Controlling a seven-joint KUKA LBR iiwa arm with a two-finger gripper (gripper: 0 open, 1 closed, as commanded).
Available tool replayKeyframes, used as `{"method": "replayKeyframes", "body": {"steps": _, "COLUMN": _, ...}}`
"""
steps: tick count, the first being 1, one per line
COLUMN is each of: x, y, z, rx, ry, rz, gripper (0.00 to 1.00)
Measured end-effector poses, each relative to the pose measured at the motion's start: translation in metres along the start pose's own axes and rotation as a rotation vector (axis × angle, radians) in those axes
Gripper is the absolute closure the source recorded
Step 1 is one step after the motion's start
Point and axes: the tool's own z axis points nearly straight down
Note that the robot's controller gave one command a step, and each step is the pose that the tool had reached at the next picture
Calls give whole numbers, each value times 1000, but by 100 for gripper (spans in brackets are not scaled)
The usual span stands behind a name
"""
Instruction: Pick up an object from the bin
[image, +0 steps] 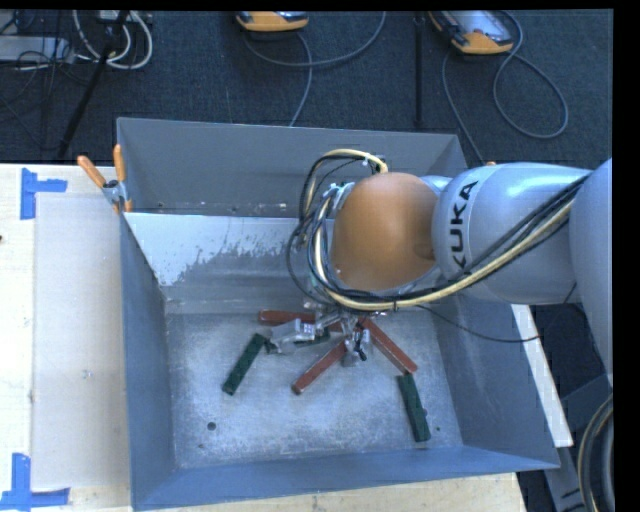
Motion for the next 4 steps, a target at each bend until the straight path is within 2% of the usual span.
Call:
{"method": "replayKeyframes", "body": {"steps": 1, "x": -1, "y": 1, "z": -2, "rx": 0, "ry": -2, "rz": 1, "gripper": 100}}
{"method": "replayKeyframes", "body": {"steps": 2, "x": 1, "y": 1, "z": 0, "rx": -2, "ry": 1, "rz": 3, "gripper": 0}}
{"method": "replayKeyframes", "body": {"steps": 3, "x": -52, "y": -1, "z": -29, "rx": -1, "ry": -2, "rz": -79, "gripper": 0}}
{"method": "replayKeyframes", "body": {"steps": 4, "x": -12, "y": 33, "z": 2, "rx": -7, "ry": 2, "rz": -60, "gripper": 0}}
